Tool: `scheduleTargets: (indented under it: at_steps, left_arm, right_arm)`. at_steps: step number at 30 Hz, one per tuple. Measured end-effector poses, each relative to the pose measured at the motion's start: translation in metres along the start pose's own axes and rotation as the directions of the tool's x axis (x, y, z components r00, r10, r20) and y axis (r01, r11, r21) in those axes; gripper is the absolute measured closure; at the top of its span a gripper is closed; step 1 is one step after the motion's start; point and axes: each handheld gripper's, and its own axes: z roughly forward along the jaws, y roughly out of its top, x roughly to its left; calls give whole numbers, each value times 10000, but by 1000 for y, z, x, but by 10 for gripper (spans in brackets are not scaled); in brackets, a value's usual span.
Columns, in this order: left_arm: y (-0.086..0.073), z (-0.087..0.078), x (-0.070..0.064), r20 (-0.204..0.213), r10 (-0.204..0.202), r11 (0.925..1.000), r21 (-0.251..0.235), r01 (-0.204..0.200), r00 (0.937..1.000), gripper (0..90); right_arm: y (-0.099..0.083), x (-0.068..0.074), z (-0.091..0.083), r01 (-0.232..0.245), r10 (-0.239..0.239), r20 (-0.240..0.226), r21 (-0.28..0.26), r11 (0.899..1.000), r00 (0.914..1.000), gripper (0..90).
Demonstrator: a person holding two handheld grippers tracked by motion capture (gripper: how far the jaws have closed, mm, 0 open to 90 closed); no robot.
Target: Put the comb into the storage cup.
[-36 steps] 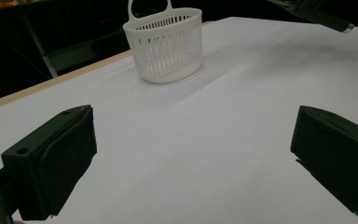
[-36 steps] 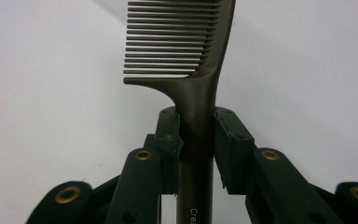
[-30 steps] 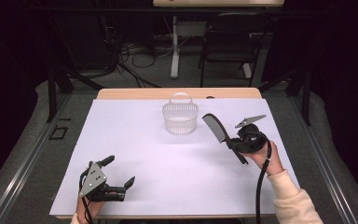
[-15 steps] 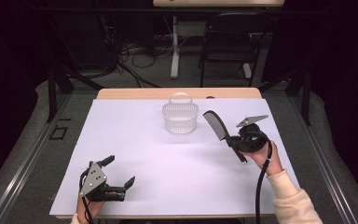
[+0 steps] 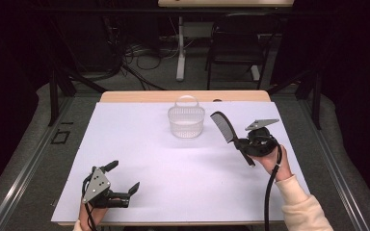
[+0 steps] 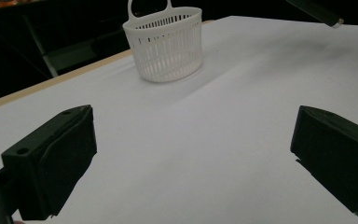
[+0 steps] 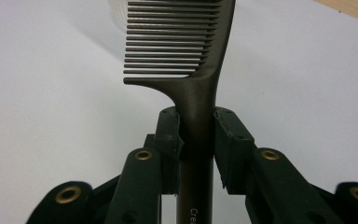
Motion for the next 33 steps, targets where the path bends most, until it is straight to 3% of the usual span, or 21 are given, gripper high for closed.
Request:
scheduleTargets:
  at_steps: [18, 33]
  left_arm:
    - [0, 1, 0, -3, 24, 10000, 18, -24, 10000, 1]
    - [0, 1, 0, 8, -27, 10000, 25, 27, 10000, 1]
  right_arm:
    - [2, 1, -1, -26, 31, 95, -535, 9986, 9999, 728]
    - [3, 3, -1, 98, -83, 224, -678, 9977, 9997, 728]
